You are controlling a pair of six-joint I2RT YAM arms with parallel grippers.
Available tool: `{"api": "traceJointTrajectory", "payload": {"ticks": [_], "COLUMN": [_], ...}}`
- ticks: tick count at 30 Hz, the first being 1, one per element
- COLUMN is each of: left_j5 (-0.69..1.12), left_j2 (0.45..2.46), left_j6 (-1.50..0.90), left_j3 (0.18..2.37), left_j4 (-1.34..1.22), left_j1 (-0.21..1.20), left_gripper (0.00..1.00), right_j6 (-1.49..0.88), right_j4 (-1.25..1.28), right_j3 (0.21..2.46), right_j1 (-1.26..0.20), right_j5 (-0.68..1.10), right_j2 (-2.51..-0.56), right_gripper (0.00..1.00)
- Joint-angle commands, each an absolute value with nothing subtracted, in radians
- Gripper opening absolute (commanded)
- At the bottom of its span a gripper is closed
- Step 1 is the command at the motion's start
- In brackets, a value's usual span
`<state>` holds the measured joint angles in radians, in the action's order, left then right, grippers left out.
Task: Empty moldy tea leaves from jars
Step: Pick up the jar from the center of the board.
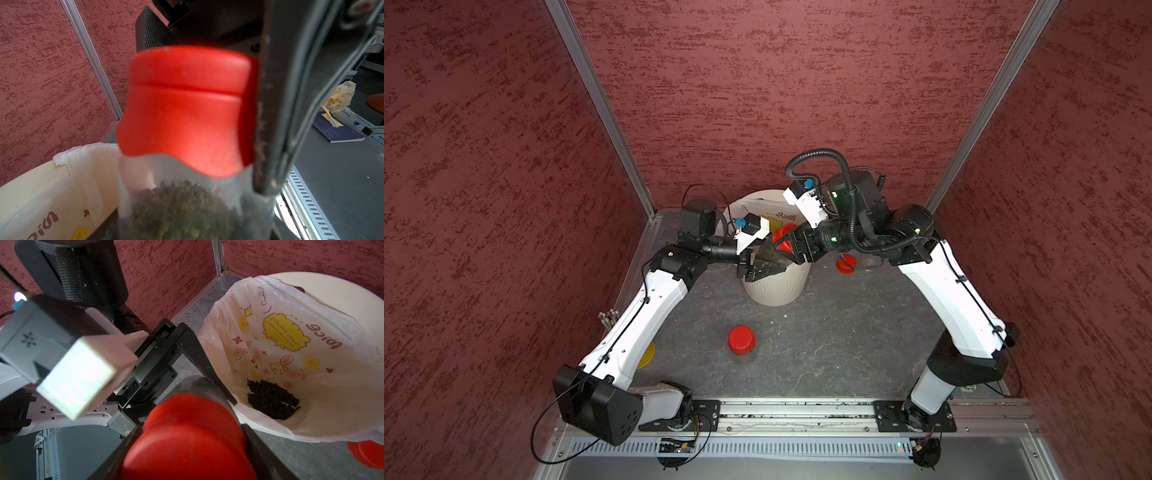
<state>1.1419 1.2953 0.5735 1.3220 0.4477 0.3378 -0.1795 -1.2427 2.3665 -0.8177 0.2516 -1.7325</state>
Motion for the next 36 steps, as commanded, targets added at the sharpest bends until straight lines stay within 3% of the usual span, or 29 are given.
{"api": "traceJointTrajectory", "payload": {"ticks": [1,4,10,14,24,36], "left_j5": [1.161,1.161,1.162,1.162,1.162,1.161], "left_j2": [1.275,1.275,1.272,1.27,1.267,1.262], "left_j6": [0.561,0.561,0.575,0.581,0.585,0.589], "left_j3": [1.307,1.307,1.307,1.305,1.307,1.31], "left_j4": [0.449,0.449,0.46,0.467,0.48,0.481], "left_j1": [0.35,0.35,0.343,0.341,0.341,0.317], "left_gripper": [0.69,0.68,0.65,0.65,0.65,0.65], "right_j6": [-0.181,-0.181,-0.18,-0.181,-0.171,-0.165], "right_j4": [-1.13,-1.12,-1.126,-1.121,-1.123,-1.151], "right_j3": [2.382,2.38,2.378,2.379,2.381,2.328], "right_j1": [-0.825,-0.825,-0.825,-0.824,-0.825,-0.825], "right_j5": [0.266,0.269,0.239,0.214,0.176,0.161], "right_j2": [-1.728,-1.728,-1.723,-1.708,-1.699,-1.65], "right_gripper": [0.27,0.3,0.63,0.75,0.84,0.85]}}
